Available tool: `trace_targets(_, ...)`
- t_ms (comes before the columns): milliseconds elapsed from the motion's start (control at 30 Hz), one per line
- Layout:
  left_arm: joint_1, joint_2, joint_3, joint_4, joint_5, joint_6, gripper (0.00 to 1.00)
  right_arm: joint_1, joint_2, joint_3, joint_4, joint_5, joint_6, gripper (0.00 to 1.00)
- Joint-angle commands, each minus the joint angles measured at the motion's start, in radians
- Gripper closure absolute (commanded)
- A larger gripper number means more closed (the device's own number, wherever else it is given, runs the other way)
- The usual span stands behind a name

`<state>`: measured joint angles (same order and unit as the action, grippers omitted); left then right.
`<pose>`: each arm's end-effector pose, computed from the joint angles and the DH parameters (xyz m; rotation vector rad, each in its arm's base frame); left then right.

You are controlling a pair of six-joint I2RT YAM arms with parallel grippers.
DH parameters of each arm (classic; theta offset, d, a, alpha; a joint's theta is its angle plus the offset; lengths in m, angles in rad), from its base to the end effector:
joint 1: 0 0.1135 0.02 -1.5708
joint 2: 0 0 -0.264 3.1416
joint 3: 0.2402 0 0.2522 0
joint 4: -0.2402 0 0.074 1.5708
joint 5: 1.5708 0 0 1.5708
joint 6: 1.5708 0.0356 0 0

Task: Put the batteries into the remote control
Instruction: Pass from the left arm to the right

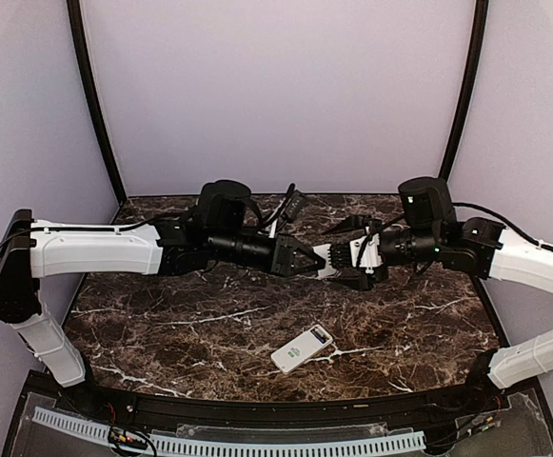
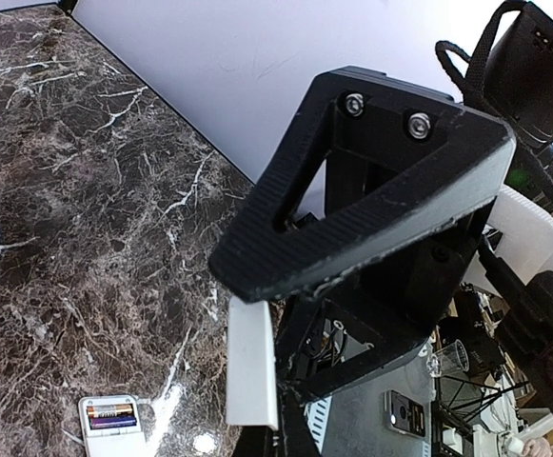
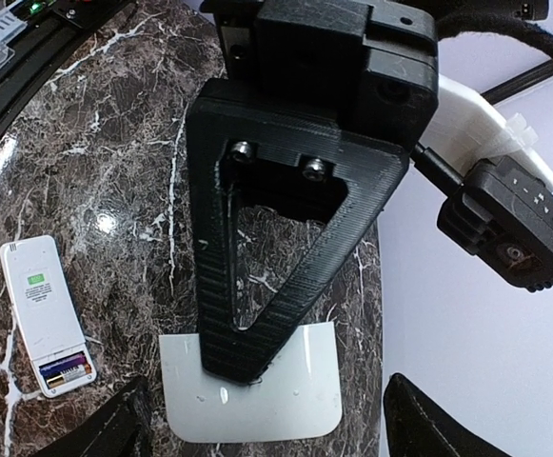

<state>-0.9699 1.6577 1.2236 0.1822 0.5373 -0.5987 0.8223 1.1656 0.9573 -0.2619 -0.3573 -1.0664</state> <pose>0.2064 -0.3334 0.3018 0.8097 1.9373 -1.5246 0.1703 0.2017 0.3155 -1.7528 0.9946 0.2094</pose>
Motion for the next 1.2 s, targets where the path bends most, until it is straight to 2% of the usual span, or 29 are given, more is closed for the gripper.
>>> trace_targets(0, -0.003, 0.005, 0.029, -0.017, 0.027, 0.002, 1.0, 0.012, 0.017, 0.037, 0.007, 0.007, -0.006, 0.23)
trace_targets(233, -0.004, 0.007, 0.031, -0.018, 0.029, 0.001, 1.0, 0.024, 0.036, 0.04, -0.004, 0.026, -0.02, 0.28)
trace_targets(400, -0.004, 0.008, 0.033, -0.021, 0.029, 0.002, 1.0, 0.039, 0.037, 0.037, -0.012, 0.041, -0.038, 0.44)
trace_targets(667, -0.003, 0.012, 0.033, -0.02, 0.028, -0.001, 1.0, 0.064, 0.012, 0.019, 0.02, 0.056, -0.051, 0.48)
trace_targets(867, -0.003, 0.012, 0.031, -0.02, 0.029, -0.003, 1.0, 0.069, 0.006, 0.019, 0.018, 0.062, -0.052, 0.57)
trace_targets(1167, -0.002, 0.014, 0.03, -0.032, 0.023, 0.006, 1.0, 0.069, -0.005, 0.011, 0.009, 0.075, -0.047, 0.59)
